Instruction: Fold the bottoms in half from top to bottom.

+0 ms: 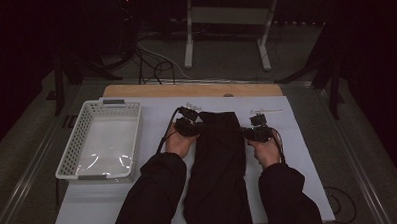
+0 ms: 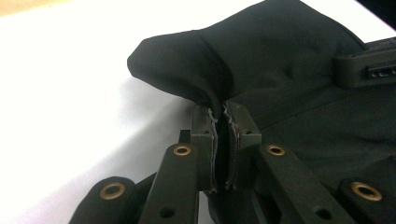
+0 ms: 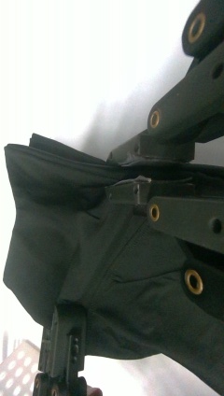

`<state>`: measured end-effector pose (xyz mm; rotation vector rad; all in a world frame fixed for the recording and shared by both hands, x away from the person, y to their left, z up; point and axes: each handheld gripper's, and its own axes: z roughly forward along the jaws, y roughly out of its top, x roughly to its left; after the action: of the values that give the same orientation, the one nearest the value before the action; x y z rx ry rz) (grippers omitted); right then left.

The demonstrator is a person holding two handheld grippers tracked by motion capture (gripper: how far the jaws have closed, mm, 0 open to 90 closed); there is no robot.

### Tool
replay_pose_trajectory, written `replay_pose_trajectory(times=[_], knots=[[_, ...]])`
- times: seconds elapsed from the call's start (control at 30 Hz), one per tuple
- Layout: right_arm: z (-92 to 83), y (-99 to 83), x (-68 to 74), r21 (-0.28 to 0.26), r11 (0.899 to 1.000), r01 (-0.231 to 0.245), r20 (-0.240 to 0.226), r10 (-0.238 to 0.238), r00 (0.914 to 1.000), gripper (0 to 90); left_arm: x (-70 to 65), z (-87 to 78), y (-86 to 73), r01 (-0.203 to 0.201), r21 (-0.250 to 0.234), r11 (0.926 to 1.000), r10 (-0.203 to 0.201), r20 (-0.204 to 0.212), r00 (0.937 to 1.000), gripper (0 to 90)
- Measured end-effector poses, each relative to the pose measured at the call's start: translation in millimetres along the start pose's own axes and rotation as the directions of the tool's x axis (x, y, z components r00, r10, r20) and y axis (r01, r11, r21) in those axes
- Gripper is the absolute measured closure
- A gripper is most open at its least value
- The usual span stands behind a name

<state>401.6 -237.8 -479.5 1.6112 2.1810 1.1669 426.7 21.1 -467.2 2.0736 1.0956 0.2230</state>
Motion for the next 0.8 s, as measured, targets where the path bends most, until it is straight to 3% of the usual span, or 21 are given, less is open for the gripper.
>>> replay_pose_trajectory(times=[0.17, 0.3, 0.37, 0.47, 0.67, 0.8], knots=[[-4.9, 4.4, 4.6, -0.024, 1.0, 0.0, -0.008, 0.0, 1.0, 83.1, 1.0, -8.3, 7.5, -0.011, -0.017, 0.9998, 0.011, -0.013, 0.9999, 83.5], [-5.6, 9.0, 12.7, -0.02, 0.999, 0.035, 0.012, -0.035, 0.9993, 83.1, 2.7, -12.4, 10.6, -0.007, -0.032, 0.9994, 0.006, -0.031, 0.9995, 83.5], [-8.0, 18.2, 20.1, -0.024, 0.998, 0.066, 0.031, -0.065, 0.9974, 83.1, 4.2, -14.8, 12.1, 0.0, -0.041, 0.9991, -0.002, -0.037, 0.9993, 83.6], [-11.0, 32.9, 25.4, -0.035, 0.997, 0.068, 0.032, -0.067, 0.9972, 83.2, 7.1, -18.9, 13.9, 0.008, -0.049, 0.9988, -0.01, -0.044, 0.999, 83.6], [-8.2, 37.2, 22.9, -0.048, 0.997, 0.061, 0.02, -0.06, 0.998, 83.1, 11.9, -24.4, 19.4, 0.011, -0.071, 0.9974, -0.015, -0.056, 0.9983, 83.6], [-10.4, 40.7, 22.0, -0.084, 0.994, 0.065, 0.021, -0.063, 0.9978, 83.1, 10.9, -28.4, 27.5, 0.002, -0.093, 0.9957, -0.008, -0.065, 0.9979, 83.6]])
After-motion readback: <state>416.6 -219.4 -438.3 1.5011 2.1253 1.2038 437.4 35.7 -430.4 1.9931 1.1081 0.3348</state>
